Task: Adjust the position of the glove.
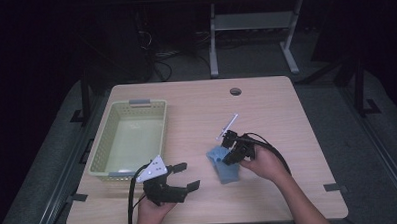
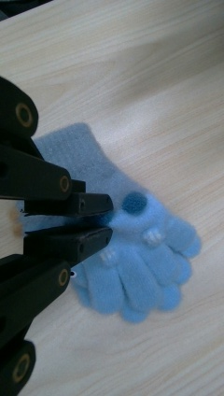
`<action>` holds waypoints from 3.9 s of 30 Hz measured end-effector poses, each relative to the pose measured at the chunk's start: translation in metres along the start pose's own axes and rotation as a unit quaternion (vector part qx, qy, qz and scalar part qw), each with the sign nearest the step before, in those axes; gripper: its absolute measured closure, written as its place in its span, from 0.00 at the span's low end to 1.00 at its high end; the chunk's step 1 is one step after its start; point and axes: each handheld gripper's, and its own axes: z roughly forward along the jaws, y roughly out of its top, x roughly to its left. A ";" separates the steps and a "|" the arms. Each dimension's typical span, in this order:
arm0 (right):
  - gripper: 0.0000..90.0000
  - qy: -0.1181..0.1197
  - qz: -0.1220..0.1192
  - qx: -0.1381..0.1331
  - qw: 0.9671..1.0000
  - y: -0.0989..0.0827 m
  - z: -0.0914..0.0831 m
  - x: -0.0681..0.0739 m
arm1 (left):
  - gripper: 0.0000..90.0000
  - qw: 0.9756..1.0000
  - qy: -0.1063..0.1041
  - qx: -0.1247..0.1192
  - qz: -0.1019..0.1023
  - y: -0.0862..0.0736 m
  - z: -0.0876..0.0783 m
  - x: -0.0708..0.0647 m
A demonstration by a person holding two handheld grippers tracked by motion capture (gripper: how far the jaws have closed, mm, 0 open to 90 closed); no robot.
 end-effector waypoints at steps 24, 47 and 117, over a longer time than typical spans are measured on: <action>0.90 0.001 0.020 -0.040 0.999 0.002 0.000 0.001 | 0.24 1.000 0.002 0.004 0.001 0.000 0.001 -0.001; 0.84 0.021 0.052 -0.064 0.996 -0.011 0.011 -0.003 | 0.25 1.000 -0.001 0.016 -0.009 -0.003 0.005 -0.001; 0.65 0.078 0.307 -0.219 0.923 -0.094 0.028 -0.004 | 0.59 0.927 -0.021 0.103 -0.361 -0.016 0.104 0.026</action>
